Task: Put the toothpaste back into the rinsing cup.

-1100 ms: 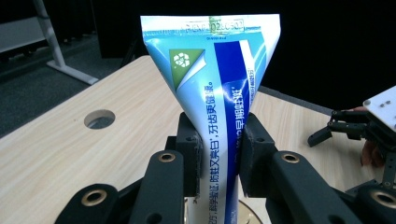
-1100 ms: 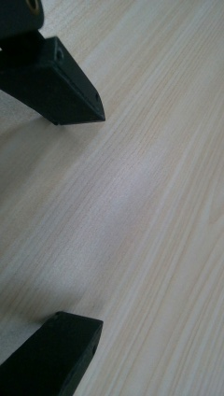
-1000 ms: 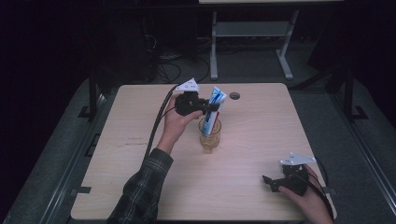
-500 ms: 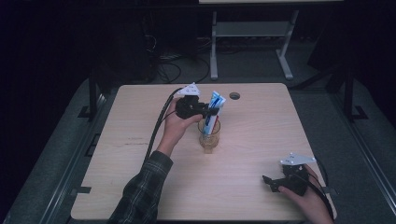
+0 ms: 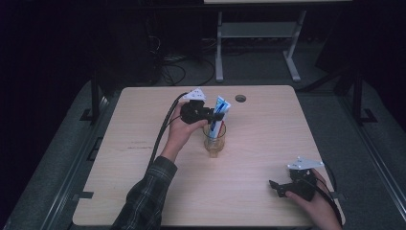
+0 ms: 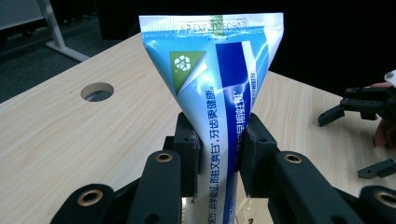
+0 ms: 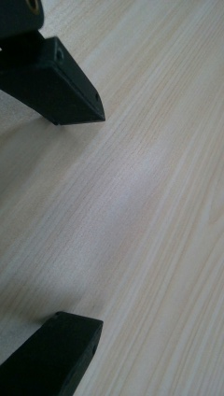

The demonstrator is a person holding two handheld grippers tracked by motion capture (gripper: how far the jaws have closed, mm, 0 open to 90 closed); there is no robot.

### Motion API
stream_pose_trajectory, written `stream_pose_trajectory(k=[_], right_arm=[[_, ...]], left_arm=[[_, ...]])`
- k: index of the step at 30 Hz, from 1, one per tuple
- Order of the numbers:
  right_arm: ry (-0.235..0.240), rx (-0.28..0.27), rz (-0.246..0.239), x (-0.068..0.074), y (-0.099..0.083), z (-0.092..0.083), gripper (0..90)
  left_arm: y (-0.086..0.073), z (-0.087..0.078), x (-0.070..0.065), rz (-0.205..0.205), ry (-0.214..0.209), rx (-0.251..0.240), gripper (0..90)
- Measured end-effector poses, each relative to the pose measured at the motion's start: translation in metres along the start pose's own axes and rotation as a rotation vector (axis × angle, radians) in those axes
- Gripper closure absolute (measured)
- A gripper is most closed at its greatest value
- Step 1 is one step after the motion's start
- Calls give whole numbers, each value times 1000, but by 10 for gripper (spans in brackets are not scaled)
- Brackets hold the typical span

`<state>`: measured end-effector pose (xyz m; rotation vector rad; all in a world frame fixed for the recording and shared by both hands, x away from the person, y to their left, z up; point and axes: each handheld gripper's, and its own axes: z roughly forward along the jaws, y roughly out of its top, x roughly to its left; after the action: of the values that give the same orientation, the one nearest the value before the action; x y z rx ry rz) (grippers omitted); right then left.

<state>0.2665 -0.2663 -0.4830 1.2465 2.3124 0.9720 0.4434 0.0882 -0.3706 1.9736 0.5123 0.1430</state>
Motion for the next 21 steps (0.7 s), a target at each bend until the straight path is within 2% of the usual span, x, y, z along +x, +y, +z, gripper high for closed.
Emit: stream_pose_trajectory(k=[5,6,7,9,11,13,17,21], right_arm=[[0,0,0,0,0,0,18],[0,0,0,0,0,0,18],[0,0,0,0,0,0,18],[0,0,0,0,0,0,18],[0,0,0,0,0,0,18],[0,0,0,0,0,0,18],[0,0,0,0,0,0,18],[0,0,0,0,0,0,19]], left_arm=[[0,1,1,-1,15,-9,695],[0,2,1,-8,13,-12,646],[0,2,1,-6,23,-14,646],[-1,3,2,0,43,-3,585],[-1,3,2,-11,52,9,503],[-2,1,2,-19,66,-1,425],[-2,-7,3,-38,84,-3,377],[-3,-17,3,-45,97,23,328]])
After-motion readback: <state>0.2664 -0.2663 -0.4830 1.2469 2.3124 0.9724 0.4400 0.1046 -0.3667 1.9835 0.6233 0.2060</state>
